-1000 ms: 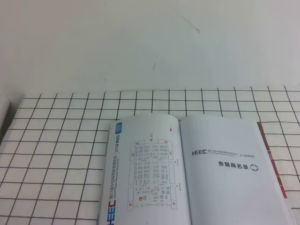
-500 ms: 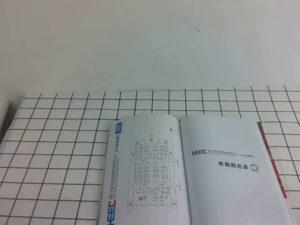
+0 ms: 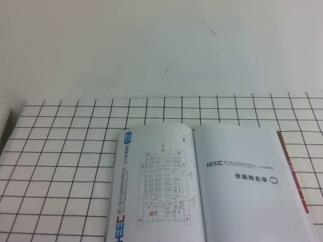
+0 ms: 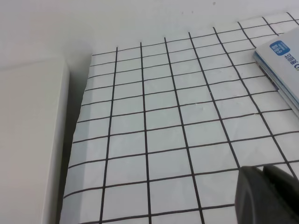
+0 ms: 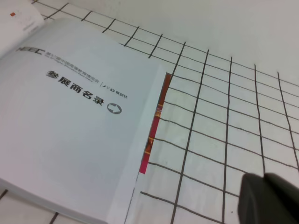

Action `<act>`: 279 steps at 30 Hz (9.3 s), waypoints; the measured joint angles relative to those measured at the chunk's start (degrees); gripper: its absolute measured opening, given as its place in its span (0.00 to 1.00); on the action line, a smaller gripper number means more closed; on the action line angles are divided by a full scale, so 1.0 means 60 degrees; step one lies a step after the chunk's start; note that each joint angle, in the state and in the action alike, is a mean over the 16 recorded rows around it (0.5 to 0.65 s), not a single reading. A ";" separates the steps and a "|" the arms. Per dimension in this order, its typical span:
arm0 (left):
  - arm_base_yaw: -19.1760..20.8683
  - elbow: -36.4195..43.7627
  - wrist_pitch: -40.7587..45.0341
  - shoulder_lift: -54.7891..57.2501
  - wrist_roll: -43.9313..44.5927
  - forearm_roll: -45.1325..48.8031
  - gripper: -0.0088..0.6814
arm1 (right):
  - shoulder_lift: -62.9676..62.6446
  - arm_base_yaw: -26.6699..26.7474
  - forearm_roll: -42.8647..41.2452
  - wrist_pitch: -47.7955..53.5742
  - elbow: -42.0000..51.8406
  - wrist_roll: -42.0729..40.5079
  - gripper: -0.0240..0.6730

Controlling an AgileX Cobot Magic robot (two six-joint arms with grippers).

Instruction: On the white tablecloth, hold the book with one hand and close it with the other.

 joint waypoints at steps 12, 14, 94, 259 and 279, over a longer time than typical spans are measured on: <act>0.0000 -0.0011 -0.0001 0.0000 0.0260 0.0163 0.01 | 0.0000 0.0000 0.0000 -0.0009 0.0000 0.0000 0.03; 0.0000 -0.0010 -0.0035 0.0000 0.0279 0.0156 0.01 | 0.0000 0.0000 0.0000 -0.0044 0.0002 0.0000 0.03; 0.0030 -0.5677 0.3171 0.7045 -0.3421 -0.2544 0.01 | 0.8306 0.0660 0.2226 0.2487 -0.7846 0.1116 0.03; -0.0308 0.0036 -0.0104 0.0126 0.1234 -0.2084 0.01 | 0.2309 0.3228 -0.2500 0.2548 -0.3951 0.2930 0.03; -0.0308 -0.0006 0.0025 0.0014 -0.1312 0.0011 0.01 | 0.2305 0.3228 -0.2500 0.2548 -0.3951 0.2930 0.03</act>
